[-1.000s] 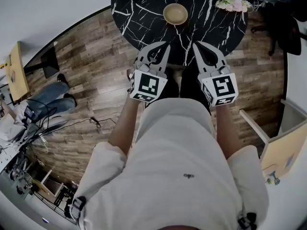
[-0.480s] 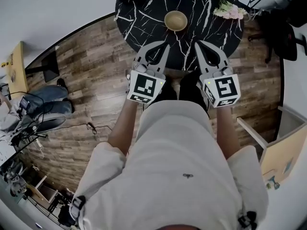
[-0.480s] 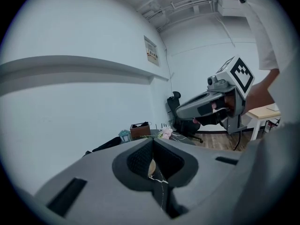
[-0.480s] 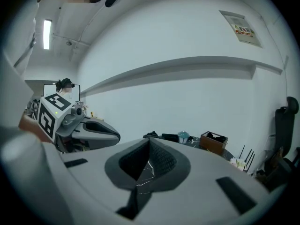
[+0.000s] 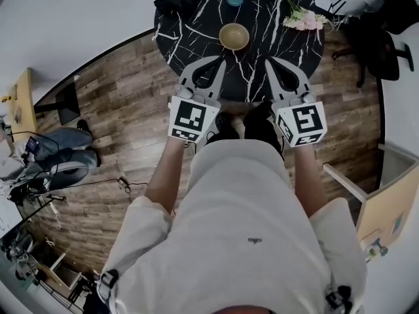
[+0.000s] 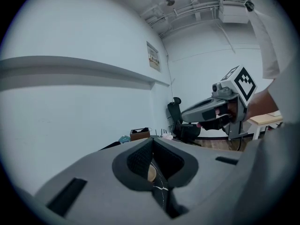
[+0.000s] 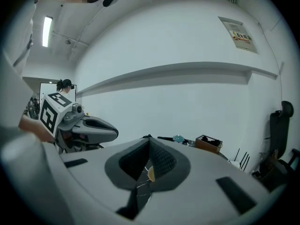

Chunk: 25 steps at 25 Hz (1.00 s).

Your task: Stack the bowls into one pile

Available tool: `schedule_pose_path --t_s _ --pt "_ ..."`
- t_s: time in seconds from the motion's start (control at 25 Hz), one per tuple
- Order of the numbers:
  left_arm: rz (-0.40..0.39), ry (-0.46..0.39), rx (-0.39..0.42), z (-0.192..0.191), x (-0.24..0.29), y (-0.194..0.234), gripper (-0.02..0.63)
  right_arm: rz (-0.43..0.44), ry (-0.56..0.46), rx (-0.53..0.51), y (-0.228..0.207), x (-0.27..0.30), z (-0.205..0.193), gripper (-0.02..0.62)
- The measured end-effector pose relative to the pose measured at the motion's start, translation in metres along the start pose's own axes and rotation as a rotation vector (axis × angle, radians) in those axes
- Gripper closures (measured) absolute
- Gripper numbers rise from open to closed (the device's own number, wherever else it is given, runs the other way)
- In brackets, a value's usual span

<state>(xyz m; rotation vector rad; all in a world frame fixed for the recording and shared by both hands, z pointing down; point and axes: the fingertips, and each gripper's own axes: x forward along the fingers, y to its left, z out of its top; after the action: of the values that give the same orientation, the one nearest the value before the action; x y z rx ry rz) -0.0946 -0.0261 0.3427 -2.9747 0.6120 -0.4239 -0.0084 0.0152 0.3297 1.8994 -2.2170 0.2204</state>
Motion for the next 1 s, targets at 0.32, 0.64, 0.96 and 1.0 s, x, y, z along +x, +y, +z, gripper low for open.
schedule_pose_path --t_s 0.32,0.64,0.96,1.0 --pt "-0.013 -0.010 -0.004 0.0020 0.0053 -0.0013 0.600 -0.022 0.003 -0.003 -0.0046 -0.0023 0.0005 0.592" --pt "-0.020 -0.010 -0.009 0.0016 0.0079 0.0004 0.600 -0.029 0.008 0.001 -0.0069 -0.0006 0.0005 0.592" --pt "-0.022 0.005 -0.004 -0.0048 0.0060 -0.0031 0.600 -0.036 0.010 -0.001 -0.0056 -0.0025 0.0003 0.592" --pt "-0.022 0.005 -0.004 -0.0047 0.0063 -0.0033 0.600 -0.036 0.011 -0.002 -0.0056 -0.0023 0.0002 0.591"
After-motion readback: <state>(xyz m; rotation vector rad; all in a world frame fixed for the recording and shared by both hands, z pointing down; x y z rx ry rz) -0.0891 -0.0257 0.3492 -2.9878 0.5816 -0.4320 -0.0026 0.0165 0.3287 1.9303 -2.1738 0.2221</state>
